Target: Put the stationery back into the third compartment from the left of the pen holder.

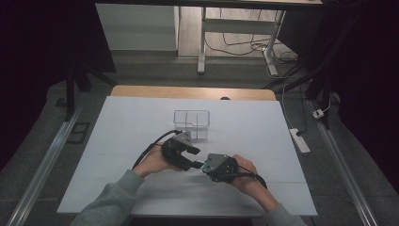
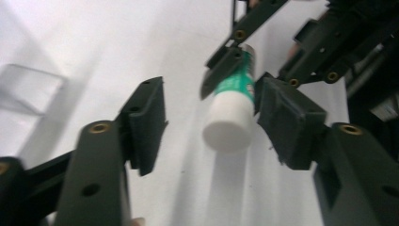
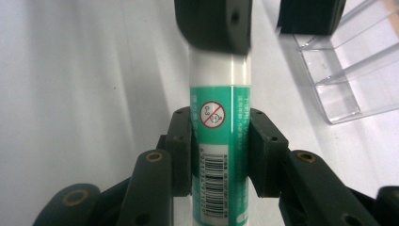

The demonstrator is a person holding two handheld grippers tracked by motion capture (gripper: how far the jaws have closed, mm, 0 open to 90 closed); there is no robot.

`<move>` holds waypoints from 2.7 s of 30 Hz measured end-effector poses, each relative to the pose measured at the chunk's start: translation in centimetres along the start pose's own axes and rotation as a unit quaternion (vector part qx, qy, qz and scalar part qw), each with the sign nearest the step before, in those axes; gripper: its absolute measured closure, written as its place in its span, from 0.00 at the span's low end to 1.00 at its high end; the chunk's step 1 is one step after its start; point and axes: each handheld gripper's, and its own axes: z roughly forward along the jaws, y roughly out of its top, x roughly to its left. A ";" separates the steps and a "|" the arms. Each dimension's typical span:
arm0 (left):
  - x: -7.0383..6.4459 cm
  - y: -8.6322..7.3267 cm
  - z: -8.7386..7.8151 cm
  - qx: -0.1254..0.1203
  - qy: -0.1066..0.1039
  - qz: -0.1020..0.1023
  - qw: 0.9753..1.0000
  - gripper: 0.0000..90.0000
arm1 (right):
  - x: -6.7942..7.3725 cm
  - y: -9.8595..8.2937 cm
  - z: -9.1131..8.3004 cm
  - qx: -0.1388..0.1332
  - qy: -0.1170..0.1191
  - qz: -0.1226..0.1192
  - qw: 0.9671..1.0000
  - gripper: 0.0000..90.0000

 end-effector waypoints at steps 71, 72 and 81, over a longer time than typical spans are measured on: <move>-1.5 -15.6 -9.0 -0.016 0.173 -0.173 0.969 0.36 | -4.5 -3.0 -2.6 -0.153 -0.024 0.230 0.961 0.72; -1.5 -15.6 -9.0 -0.017 0.173 -0.174 0.969 0.36 | -4.5 -3.0 -2.5 -0.156 -0.023 0.233 0.960 0.72; -1.5 -16.0 -9.2 -0.017 0.175 -0.180 0.968 0.35 | -5.4 -2.2 -2.5 -0.175 -0.027 0.249 0.952 0.72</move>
